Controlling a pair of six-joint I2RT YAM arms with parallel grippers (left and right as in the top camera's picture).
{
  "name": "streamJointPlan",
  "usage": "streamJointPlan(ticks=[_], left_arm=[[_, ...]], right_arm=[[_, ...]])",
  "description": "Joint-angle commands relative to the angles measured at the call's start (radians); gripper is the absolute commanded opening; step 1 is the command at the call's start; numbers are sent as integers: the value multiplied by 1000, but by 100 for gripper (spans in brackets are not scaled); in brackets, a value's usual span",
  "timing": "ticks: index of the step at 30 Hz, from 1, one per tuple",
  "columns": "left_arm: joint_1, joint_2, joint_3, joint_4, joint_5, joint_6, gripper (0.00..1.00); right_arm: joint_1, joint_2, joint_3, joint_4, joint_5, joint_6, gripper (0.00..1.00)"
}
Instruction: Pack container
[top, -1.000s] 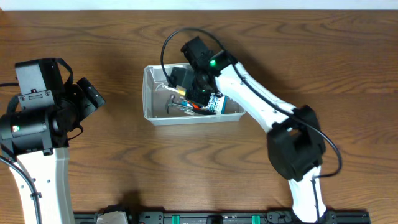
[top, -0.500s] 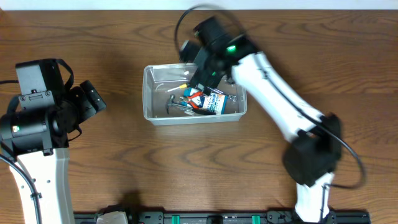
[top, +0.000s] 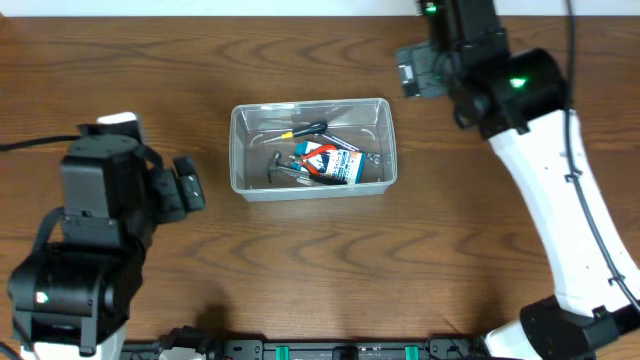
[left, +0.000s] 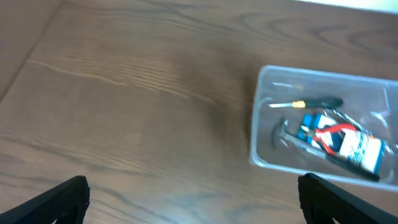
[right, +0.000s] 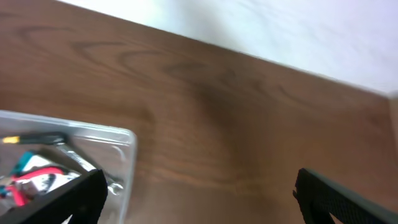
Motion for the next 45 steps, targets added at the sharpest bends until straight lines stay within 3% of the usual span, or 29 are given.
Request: streamJointPlan(ticks=[1, 5, 13, 20, 24, 29, 36, 45], left_arm=[[-54, -22, -31, -14, -29, 21, 100], [-88, -84, -33, -16, -58, 20, 98], [-88, -124, -32, 17, -72, 20, 98], [-88, -135, -32, -43, -79, -26, 98], [-88, -190, -32, -53, -79, -43, 98], [-88, -298, -33, -90, -69, -24, 98], [-88, -456, -33, -195, -41, -25, 98], [-87, -635, -33, -369, -42, -97, 98]], right_arm=[[-87, -58, 0, -42, 0, 73, 99], [-186, -105, -27, -83, -95, 84, 99], [-305, -129, -57, -3, -101, 80, 99], [-397, -172, -58, -98, -98, 70, 99], [-498, -244, -105, -106, -277, 50, 99], [-546, -451, -358, -32, -350, 27, 99], [-439, -833, -727, 3, -371, -66, 99], [-343, -1248, -822, -243, -402, -104, 99]])
